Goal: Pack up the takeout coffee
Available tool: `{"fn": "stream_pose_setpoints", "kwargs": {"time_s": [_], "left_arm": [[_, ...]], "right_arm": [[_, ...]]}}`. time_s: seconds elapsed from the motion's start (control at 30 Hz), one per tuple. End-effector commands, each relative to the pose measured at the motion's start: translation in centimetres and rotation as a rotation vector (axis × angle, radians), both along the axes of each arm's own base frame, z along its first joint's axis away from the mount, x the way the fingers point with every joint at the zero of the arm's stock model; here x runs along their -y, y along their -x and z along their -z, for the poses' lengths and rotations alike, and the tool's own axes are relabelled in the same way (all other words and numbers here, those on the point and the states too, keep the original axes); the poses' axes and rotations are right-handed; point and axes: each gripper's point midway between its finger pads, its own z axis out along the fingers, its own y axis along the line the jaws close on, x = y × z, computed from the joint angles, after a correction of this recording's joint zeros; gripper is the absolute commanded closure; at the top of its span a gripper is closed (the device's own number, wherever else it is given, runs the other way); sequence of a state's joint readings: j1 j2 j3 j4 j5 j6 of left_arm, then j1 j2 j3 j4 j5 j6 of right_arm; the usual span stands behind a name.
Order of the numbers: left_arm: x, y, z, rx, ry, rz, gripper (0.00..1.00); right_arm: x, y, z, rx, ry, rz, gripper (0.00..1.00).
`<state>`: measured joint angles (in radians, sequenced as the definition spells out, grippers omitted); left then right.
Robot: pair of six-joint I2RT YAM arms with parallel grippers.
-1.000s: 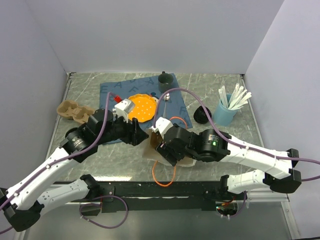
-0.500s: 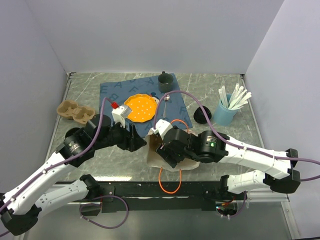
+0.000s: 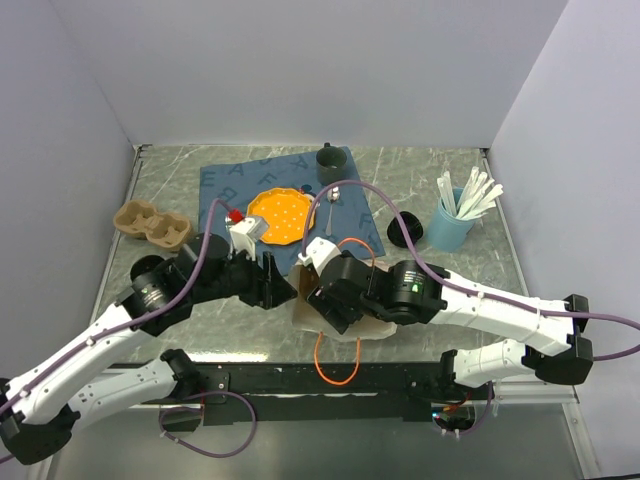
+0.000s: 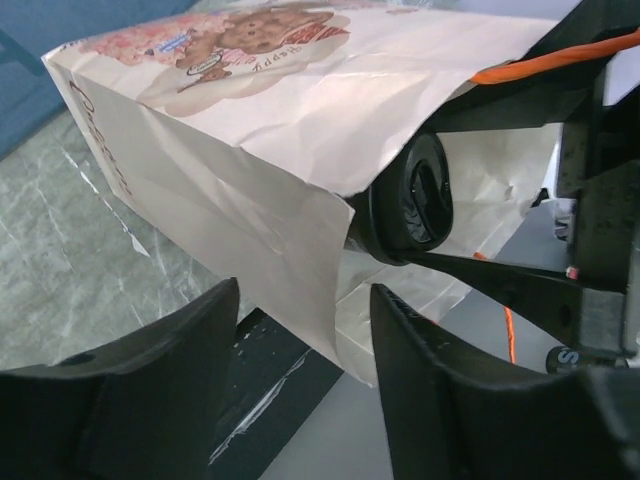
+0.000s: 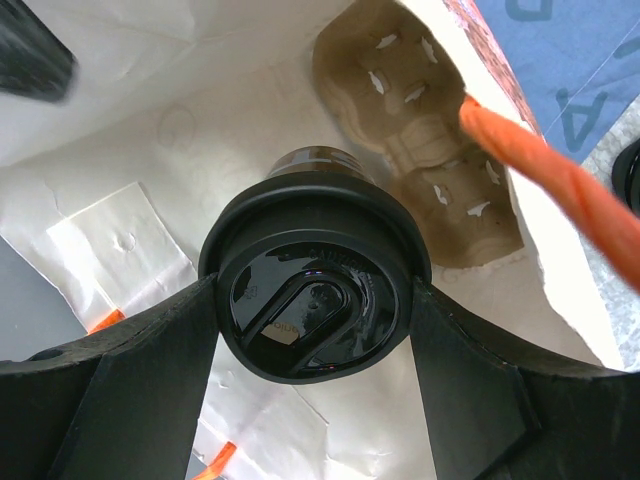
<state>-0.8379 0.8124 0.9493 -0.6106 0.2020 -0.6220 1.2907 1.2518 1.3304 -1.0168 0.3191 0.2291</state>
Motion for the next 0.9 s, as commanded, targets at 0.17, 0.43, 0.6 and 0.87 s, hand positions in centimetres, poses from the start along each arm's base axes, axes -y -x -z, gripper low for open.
{"fn": "stream_pose_setpoints", "kwargs": {"time_s": [0.17,0.43,0.6,0.87], "left_arm": [[0.5,-1.4,-2.7,0.074,0.041,-0.070,0.63],[1.7,-0.2,-1.9,0.074,0.058,0.042,0.99],[2.1,0.5,-1.9,0.101,0.080,0.102,0.99],[2.3,0.8,-1.5,0.139,0.082,0.147,0.99]], "right_arm": [[-0.9,-0.8,-2.4,0.027,-0.089,0.052,0.59],[0.2,-0.5,-1.8,0.075,-0.030,-0.085,0.57],[1.9,-1.1,-1.6,0.147,0.039,-0.137,0.58],[3.1,-1.9,-1.4,0.235,0.135,-0.224,0.59]]}}
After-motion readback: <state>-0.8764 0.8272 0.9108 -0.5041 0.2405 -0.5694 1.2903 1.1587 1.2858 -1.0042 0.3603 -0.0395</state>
